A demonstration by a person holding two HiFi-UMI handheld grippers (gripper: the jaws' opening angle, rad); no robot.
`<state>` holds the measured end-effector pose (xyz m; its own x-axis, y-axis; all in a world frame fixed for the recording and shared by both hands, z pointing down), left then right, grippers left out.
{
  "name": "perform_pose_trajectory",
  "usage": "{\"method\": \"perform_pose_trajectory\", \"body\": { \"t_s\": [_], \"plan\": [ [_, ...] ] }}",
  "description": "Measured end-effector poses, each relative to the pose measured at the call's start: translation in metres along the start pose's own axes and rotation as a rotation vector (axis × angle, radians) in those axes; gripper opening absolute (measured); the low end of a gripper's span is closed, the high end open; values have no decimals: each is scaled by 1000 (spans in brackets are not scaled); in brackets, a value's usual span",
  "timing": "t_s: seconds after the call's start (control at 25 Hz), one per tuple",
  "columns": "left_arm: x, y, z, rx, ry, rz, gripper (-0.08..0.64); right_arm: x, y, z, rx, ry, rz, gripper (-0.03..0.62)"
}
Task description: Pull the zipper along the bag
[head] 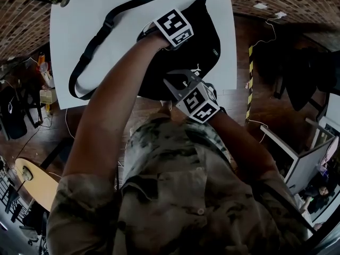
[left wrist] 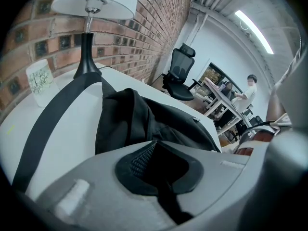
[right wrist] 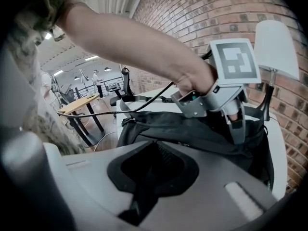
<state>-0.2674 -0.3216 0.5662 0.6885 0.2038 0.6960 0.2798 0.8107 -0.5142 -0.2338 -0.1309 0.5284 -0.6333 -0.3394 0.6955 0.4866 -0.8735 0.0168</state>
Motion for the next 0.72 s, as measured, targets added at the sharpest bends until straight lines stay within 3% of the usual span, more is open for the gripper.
{"method": "perform_pose_trajectory", "body": {
  "t_s": [0.28, 0.72],
  "plan": [
    [0, -2, 1, -16, 11, 3, 0, 14, -46, -7, -58, 9, -117, 25],
    [-2, -1, -1, -11, 32, -9, 2, 16, -45, -4, -94, 7, -133, 39]
  ]
}}
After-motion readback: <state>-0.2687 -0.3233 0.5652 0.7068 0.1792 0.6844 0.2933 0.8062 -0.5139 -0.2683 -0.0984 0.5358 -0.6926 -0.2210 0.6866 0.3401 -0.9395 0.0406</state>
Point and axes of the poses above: the fingertips, and each gripper's own axes: x forward along the fingers, y to its right, z out of its underside, the point moved 10 cm from there along -x, backward along the fingers, and after that the axes turned 10 degrees about z, right-handed, at the moved point
